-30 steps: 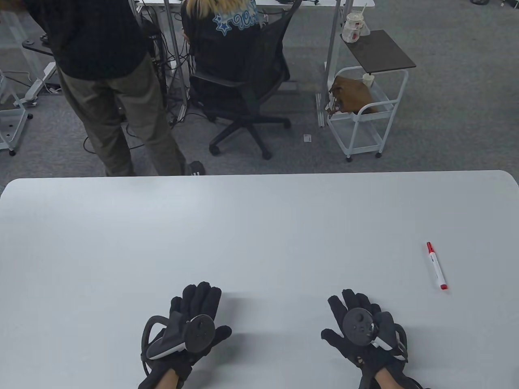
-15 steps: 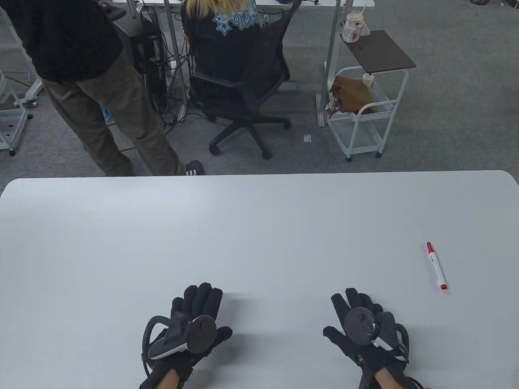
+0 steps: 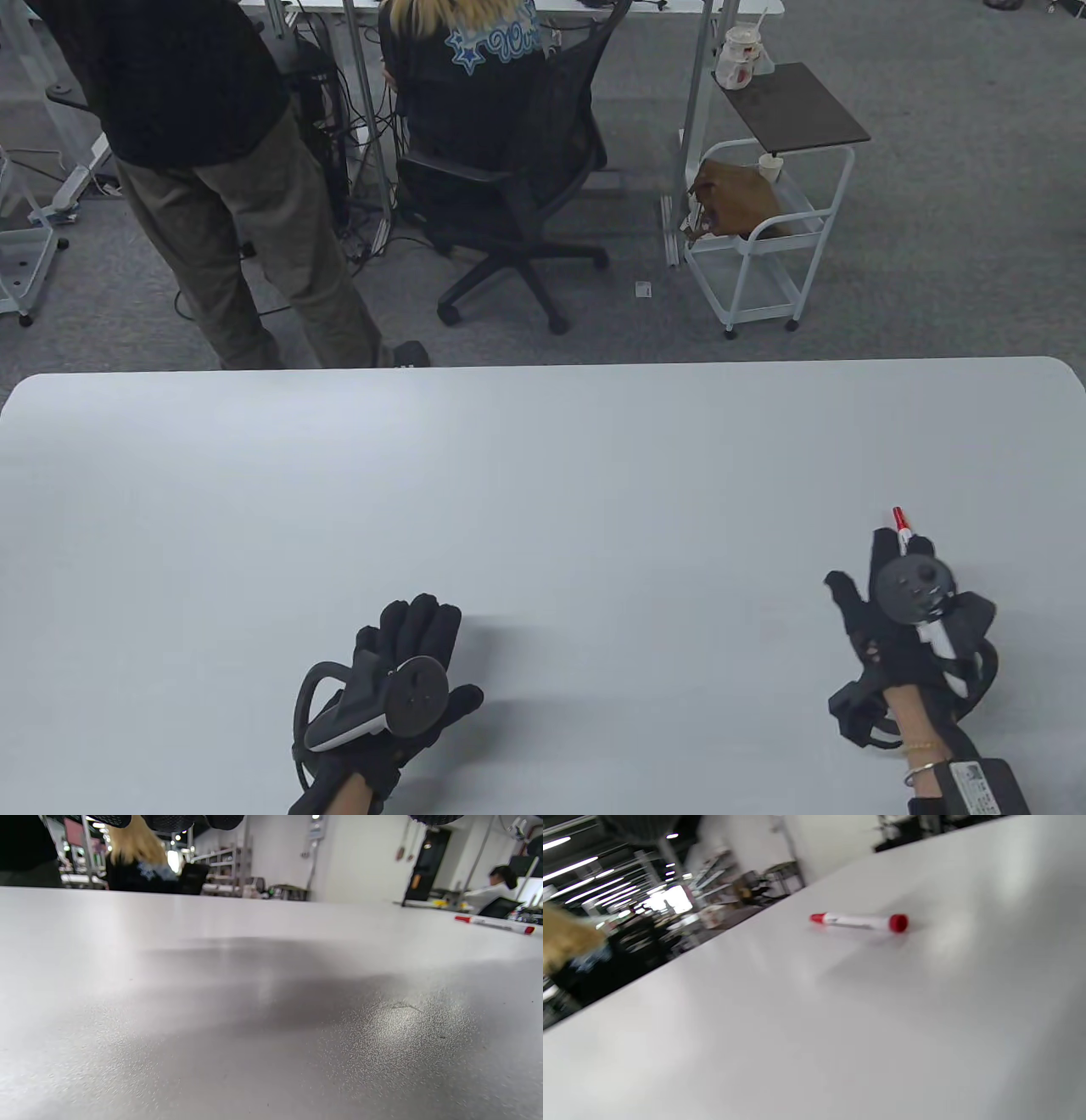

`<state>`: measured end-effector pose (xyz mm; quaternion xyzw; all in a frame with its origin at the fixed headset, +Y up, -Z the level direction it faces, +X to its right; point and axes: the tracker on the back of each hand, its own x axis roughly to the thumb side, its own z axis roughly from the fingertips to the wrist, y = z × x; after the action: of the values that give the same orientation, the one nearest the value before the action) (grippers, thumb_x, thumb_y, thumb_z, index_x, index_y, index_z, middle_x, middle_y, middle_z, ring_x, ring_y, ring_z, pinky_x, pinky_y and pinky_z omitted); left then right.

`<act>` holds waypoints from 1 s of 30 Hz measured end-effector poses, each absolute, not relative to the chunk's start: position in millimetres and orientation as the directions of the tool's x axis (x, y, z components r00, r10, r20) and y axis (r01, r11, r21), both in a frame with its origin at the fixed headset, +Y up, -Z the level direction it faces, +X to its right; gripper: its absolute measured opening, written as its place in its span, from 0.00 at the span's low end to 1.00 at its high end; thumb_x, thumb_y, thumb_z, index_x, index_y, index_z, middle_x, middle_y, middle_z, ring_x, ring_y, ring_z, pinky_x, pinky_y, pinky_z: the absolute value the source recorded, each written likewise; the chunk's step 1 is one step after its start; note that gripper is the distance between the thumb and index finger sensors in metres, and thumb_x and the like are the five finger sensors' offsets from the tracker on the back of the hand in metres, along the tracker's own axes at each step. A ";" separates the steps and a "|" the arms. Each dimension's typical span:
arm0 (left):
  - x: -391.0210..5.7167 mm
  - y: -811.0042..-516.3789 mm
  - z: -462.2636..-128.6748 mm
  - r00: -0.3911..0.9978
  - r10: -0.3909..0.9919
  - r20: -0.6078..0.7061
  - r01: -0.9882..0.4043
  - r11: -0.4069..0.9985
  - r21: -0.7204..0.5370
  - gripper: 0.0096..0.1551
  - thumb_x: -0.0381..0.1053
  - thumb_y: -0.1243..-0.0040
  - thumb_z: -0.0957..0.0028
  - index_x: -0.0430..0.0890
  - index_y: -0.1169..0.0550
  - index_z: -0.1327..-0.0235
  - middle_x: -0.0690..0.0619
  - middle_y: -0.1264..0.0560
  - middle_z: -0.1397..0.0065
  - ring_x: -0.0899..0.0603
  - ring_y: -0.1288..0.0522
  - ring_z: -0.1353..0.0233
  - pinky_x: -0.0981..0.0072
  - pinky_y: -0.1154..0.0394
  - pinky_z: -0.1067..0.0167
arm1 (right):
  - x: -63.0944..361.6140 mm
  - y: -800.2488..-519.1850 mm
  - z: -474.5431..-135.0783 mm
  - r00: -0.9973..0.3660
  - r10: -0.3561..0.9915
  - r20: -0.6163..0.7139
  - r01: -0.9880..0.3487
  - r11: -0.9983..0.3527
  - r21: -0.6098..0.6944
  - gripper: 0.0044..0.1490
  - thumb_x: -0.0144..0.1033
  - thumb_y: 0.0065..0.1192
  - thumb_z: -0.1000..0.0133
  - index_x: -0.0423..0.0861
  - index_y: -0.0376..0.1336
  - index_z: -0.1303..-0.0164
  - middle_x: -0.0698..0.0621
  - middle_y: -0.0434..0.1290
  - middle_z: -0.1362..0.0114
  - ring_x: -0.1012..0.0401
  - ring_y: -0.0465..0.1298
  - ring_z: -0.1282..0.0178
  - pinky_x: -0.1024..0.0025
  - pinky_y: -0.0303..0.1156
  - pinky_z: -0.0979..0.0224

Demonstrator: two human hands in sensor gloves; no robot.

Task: Remove marker cap from marker with left hand

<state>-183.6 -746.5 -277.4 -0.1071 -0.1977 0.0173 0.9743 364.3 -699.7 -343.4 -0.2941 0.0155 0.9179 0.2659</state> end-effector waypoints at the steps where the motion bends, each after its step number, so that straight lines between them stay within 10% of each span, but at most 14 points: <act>1: -183.6 -746.3 -277.3 0.922 0.076 0.381 0.008 0.977 -0.214 0.56 0.76 0.67 0.42 0.44 0.63 0.13 0.34 0.59 0.10 0.21 0.55 0.14 0.26 0.51 0.25 | 372.8 -697.8 -348.6 -0.658 0.481 -0.579 -0.510 -0.851 -0.127 0.51 0.61 0.51 0.47 0.61 0.38 0.17 0.46 0.36 0.12 0.41 0.43 0.12 0.40 0.42 0.14; 16: -189.0 -748.9 -280.3 0.929 0.084 0.361 0.012 0.966 -0.257 0.57 0.77 0.67 0.42 0.44 0.63 0.13 0.33 0.59 0.10 0.21 0.55 0.14 0.26 0.50 0.25 | 409.4 -765.2 -411.4 -0.458 0.135 -0.879 -0.519 -0.843 0.141 0.47 0.55 0.56 0.45 0.59 0.44 0.17 0.49 0.45 0.13 0.51 0.49 0.12 0.49 0.46 0.12; 30: -187.8 -752.0 -281.9 0.931 0.080 0.356 0.035 0.951 -0.306 0.57 0.77 0.68 0.41 0.44 0.63 0.13 0.33 0.59 0.10 0.21 0.55 0.14 0.26 0.50 0.25 | 398.4 -767.1 -424.1 -0.462 -0.033 -0.887 -0.261 -0.950 0.171 0.26 0.45 0.60 0.45 0.58 0.61 0.36 0.54 0.66 0.30 0.58 0.69 0.31 0.56 0.67 0.21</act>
<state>-187.8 -752.0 -281.9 -0.1557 -0.1853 0.0116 0.9702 398.4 -767.1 -424.1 -0.5144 0.1430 0.8428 0.0678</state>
